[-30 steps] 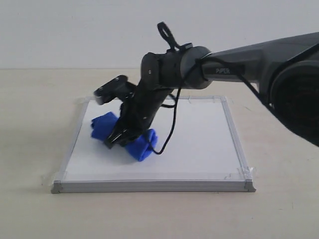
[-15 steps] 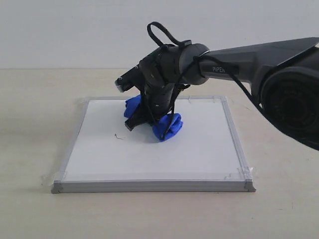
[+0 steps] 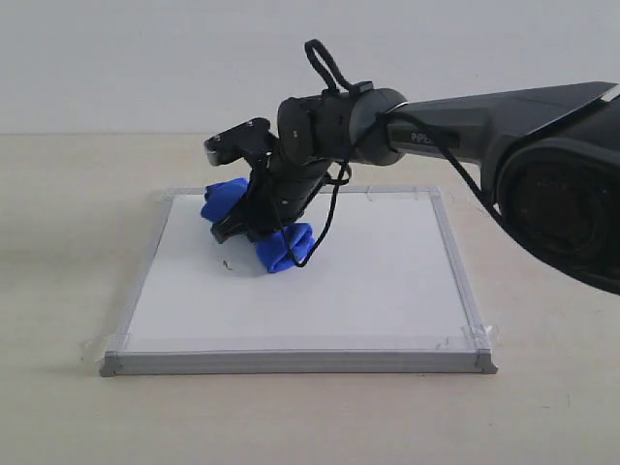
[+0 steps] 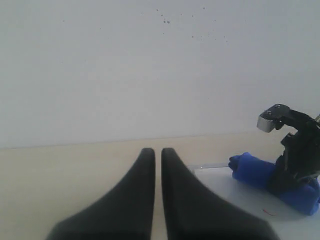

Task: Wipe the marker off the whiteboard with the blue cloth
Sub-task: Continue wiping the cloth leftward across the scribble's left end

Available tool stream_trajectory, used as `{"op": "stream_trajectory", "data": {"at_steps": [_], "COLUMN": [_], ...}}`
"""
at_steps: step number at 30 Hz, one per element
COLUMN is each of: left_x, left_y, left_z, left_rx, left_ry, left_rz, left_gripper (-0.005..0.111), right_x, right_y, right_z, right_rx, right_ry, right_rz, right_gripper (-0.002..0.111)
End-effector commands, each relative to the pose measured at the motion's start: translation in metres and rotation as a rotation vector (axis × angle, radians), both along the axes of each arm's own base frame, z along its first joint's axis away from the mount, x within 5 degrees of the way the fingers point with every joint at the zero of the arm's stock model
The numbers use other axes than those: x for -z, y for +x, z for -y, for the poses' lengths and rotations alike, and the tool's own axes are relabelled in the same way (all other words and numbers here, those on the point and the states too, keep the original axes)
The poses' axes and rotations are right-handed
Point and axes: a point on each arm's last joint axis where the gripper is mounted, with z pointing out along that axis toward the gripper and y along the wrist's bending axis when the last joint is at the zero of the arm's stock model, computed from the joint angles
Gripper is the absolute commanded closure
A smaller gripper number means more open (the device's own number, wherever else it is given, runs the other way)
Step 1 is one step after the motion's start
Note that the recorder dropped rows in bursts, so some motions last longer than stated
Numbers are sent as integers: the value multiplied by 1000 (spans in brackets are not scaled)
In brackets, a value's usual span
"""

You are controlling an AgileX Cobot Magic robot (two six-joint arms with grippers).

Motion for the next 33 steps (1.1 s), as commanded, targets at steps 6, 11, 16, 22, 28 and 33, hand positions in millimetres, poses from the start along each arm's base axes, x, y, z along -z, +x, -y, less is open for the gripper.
{"op": "stream_trajectory", "data": {"at_steps": [6,11,16,22,28,33], "left_x": [-1,-1,-1,-1,-1,-1], "left_y": [0,0,0,0,0,0], "left_z": [0,0,0,0,0,0], "left_rx": [2,2,2,2,2,2], "left_ry": [-12,-12,-12,-12,-12,-12], "left_rz": [1,1,1,1,1,1], "left_gripper": [102,102,102,102,102,102], "right_x": [24,22,13,27,31,27], "right_y": [-27,-53,-38,2,4,-25], "right_z": [-45,-77,-63,-4,-4,-50], "right_rx": [-166,-317,-316,-62,6,-167], "right_ry": [58,187,173,-65,-7,137], "right_rz": [-50,-122,-33,42,20,-36], "right_gripper": [108,108,108,108,108,108]}}
